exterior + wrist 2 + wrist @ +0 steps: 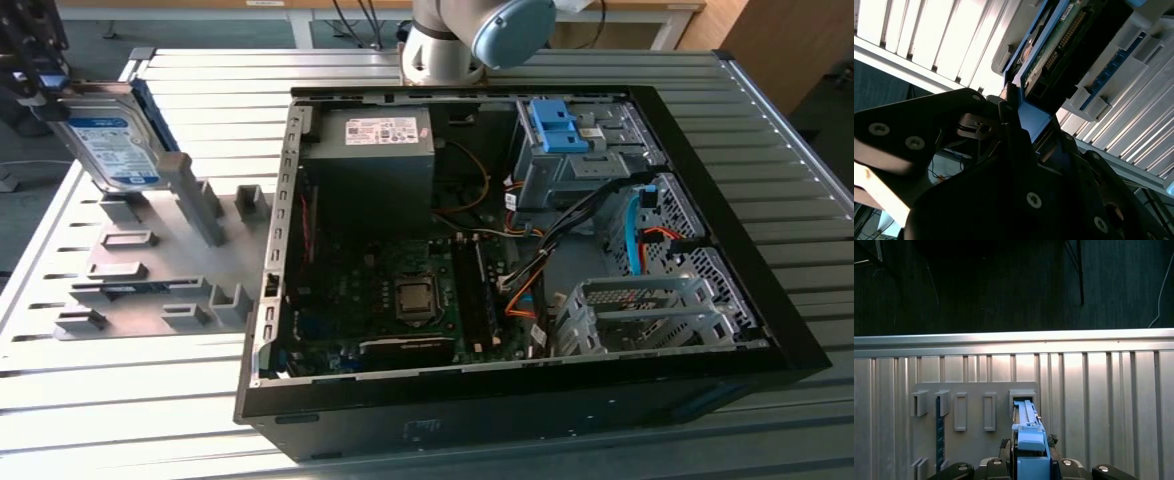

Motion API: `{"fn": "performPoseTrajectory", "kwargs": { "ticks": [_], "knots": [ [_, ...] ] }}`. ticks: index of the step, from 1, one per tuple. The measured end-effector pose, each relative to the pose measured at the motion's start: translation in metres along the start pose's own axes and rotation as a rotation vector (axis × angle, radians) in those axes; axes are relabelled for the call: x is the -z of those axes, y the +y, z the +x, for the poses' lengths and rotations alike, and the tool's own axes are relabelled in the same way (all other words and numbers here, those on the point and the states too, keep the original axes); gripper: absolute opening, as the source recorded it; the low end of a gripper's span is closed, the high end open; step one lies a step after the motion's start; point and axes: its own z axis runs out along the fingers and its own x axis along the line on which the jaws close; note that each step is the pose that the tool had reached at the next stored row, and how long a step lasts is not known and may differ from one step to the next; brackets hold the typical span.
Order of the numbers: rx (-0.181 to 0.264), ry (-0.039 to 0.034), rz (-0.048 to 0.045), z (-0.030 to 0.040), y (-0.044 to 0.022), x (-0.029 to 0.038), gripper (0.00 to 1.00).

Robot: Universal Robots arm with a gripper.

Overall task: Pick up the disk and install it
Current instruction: 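Pick up the disk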

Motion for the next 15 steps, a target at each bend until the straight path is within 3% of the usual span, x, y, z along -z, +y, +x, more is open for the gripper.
{"fn": "performPoseTrajectory", "kwargs": {
  "ticks": [15],
  "knots": [
    [0.0, 0.0, 0.0002, 0.0001, 0.0001, 0.0098, 0.36]
  ]
}}
